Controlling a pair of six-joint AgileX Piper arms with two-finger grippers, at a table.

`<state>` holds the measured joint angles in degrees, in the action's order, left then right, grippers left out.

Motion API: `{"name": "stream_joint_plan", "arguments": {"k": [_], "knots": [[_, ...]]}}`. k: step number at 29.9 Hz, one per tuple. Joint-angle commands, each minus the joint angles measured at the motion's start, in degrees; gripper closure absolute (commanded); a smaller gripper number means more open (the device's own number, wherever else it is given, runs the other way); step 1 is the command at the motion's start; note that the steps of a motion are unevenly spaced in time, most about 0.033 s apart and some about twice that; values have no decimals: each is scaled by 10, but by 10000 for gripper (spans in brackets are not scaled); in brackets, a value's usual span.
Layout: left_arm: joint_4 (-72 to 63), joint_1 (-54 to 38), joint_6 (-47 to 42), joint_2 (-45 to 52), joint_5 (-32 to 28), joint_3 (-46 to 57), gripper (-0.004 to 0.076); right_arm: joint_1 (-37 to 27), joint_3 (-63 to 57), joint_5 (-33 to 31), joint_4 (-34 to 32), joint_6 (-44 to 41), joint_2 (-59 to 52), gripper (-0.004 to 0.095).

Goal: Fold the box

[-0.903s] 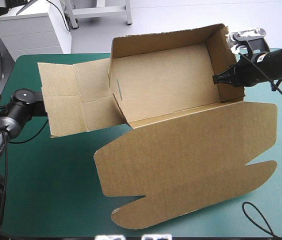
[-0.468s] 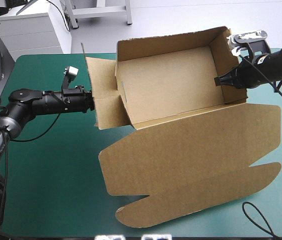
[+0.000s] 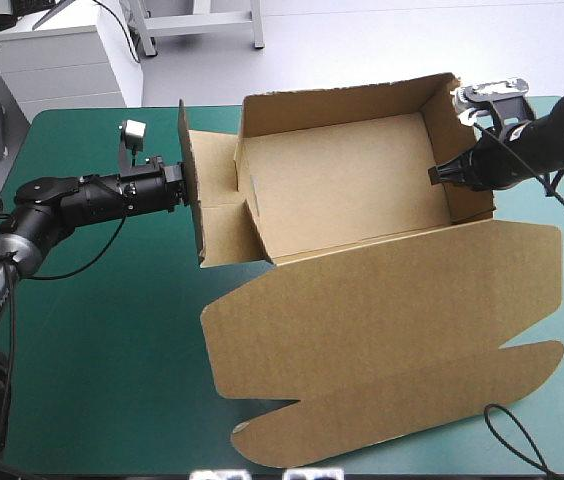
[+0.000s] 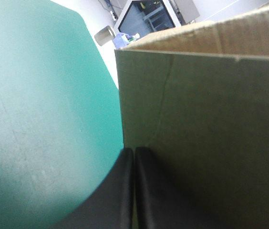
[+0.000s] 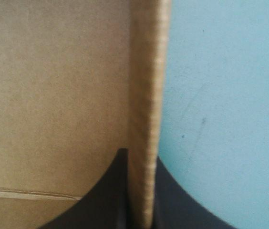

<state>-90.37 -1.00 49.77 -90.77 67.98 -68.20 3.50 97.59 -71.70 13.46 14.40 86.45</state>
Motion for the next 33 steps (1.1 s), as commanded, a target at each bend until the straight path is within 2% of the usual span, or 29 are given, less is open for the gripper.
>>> {"name": "stream_joint_plan", "arguments": {"k": [1, 6, 10, 19, 21, 30, 33], "knots": [[-74, 1, -7, 38, 62, -14, 730, -3, 15, 26, -12, -18, -27, 925], [-82, 1, -7, 54, 62, -14, 715, -3, 15, 36, -3, -19, -27, 925], [-69, 8, -7, 55, 62, -14, 636, -3, 15, 37, -1, -24, -27, 925], [-96, 48, 33, 55, 62, -21, 289, -3, 15, 34, -10, -24, -27, 925], [-95, 48, 31, 55, 62, -27, 239, -3, 15, 34, -14, -25, -27, 925], [-42, 59, 12, 55, 60, -74, 219, 3, 15, 43, -7, -44, -27, 922], [0, 78, -16, 55, 32, -102, 221, 29, 15, 51, -40, -64, -27, 919]]}}
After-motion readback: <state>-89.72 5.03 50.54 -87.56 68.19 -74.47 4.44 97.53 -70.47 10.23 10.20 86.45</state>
